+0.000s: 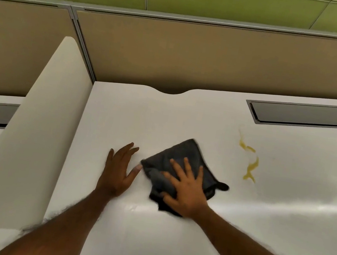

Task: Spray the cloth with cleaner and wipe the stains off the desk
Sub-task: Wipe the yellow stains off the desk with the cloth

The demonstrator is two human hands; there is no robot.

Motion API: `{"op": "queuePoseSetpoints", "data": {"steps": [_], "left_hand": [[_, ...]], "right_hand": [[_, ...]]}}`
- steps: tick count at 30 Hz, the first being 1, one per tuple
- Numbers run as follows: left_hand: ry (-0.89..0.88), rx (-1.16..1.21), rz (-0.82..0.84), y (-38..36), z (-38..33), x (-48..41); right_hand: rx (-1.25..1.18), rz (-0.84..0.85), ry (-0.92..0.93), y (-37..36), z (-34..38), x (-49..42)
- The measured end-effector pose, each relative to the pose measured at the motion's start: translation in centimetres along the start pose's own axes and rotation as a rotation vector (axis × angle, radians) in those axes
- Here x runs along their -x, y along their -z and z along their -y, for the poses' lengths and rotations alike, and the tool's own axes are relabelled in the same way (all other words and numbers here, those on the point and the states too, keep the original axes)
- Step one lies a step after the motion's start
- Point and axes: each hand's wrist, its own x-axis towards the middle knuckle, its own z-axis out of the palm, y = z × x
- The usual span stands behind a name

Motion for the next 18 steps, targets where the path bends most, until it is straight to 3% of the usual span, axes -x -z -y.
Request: {"op": "queuePoseSetpoints", "data": {"steps": [2, 3, 5, 8, 10, 18], "left_hand": [[0.067, 0.165, -0.078, 0.2, -0.4, 0.5], [0.111, 0.236, -0.126, 0.5, -0.5, 0.9], [0.186, 0.304, -0.172, 1.2, -0.4, 1.8], [0.229, 0.326, -0.140, 2.4, 0.3, 3.8], [0.235, 0.326, -0.137, 3.0, 0.7, 5.1], [0.275, 0.352, -0.160, 4.8, 0.4, 7.6]], "right_hand": [[-0.003, 0.031, 0.231, -0.2, -0.3, 0.9], [-0.020, 0.041, 0.255, 0.0, -0.8, 1.0], [-0.064, 0.021, 0.129, 0.4, -1.0, 0.7], [-0.073, -0.023, -0.221, 0.6, 1.2, -0.4], [-0.079, -0.021, -0.305, 0.3, 3.3, -0.9], [-0.044, 0.027, -0.107, -1.7, 11.3, 0.5]]}}
